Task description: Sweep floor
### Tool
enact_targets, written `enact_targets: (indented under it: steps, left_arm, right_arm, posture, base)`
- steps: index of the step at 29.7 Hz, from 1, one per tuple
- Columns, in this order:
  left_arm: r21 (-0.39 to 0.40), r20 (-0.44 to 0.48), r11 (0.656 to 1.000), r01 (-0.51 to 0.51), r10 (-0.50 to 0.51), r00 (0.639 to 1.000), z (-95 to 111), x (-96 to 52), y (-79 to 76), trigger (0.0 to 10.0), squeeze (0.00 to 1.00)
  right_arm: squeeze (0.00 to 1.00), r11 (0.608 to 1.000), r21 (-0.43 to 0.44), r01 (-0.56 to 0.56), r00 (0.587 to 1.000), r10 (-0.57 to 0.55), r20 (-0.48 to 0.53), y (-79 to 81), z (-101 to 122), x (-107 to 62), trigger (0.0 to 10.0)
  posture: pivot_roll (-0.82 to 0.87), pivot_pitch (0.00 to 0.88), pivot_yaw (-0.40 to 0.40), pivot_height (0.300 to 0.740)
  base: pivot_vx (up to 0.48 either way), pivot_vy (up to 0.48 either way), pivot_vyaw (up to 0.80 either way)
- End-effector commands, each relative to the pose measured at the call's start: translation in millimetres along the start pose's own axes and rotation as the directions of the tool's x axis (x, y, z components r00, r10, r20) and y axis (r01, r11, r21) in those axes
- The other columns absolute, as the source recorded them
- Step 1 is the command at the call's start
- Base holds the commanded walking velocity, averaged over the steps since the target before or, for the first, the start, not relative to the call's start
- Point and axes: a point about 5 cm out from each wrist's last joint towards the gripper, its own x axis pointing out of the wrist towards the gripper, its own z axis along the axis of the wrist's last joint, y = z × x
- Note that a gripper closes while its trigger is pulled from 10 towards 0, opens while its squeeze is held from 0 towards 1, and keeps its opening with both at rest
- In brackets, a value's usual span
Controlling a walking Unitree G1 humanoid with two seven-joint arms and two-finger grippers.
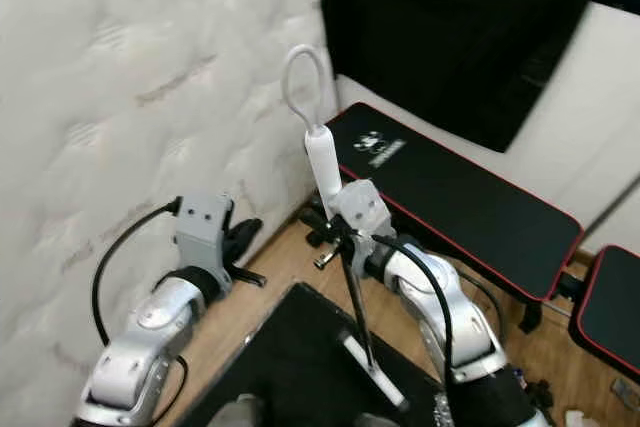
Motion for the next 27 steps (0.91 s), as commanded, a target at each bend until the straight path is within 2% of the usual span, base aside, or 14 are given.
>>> enact_targets:
  steps: [1, 7, 15, 17, 20, 27]
  left_arm:
    - [0.001, 0.0, 1.0, 0.019, -0.019, 1.0, -2, 0.0, -5.2, 10.0, 0.0]
    - [0.007, 0.008, 1.0, 0.016, -0.016, 1.0, -3, -0.4, -6.2, 10.0, 0.0]
    - [0.01, 0.004, 1.0, 0.026, -0.026, 1.0, -4, 0.6, -6.4, 10.0, 0.0]
    - [0.011, 0.002, 1.0, 0.027, -0.027, 1.0, -4, 0.8, -6.5, 10.0, 0.0]
    - [0.012, 0.001, 1.0, 0.029, -0.029, 1.0, -4, 1.1, -6.8, 10.0, 0.0]
    - [0.014, 0.002, 0.999, 0.033, -0.033, 0.999, -4, 1.5, -7.8, 10.0, 0.0]
  right_arm:
    - [0.0, 0.998, -0.025, 0.049, 0.999, -0.05, -0.016, -10.1, 0, -3.4, 10.0]
    - [0.0, 0.994, -0.013, 0.105, 0.994, -0.105, -0.02, -18.4, -1, -1.2, 10.0]
    - [0.0, 0.969, -0.028, 0.245, 0.967, -0.246, -0.069, -32.9, -8, 0.1, 10.0]
    - [0.0, 0.97, -0.025, 0.243, 0.968, -0.244, -0.063, -34.0, -8, -0.4, 10.0]
    - [0.0, 0.983, -0.017, 0.184, 0.982, -0.185, -0.04, -30.4, -4, -1.1, 10.0]
    - [0.0, 0.988, 0.01, 0.156, 0.987, -0.156, -0.022, -25.2, -2, 0.3, 10.0]
  posture:
    - [-0.04, 0.145, -0.127, 0.74]
    - [-0.03, 0.145, -0.131, 0.74]
    - [-0.03, 0.144, -0.13, 0.74]
    - [-0.03, 0.143, -0.128, 0.74]
    - [-0.03, 0.143, -0.128, 0.74]
    - [-0.04, 0.144, -0.128, 0.74]
  base:
    - [0.0, 0.0, 0.8]
    - [0.0, 0.0, 0.8]
    - [0.0, 0.0, 0.0]
    - [0.0, 0.0, 0.0]
    - [0.0, 0.0, 0.0]
    - [0.238, 0.0, 0.67]
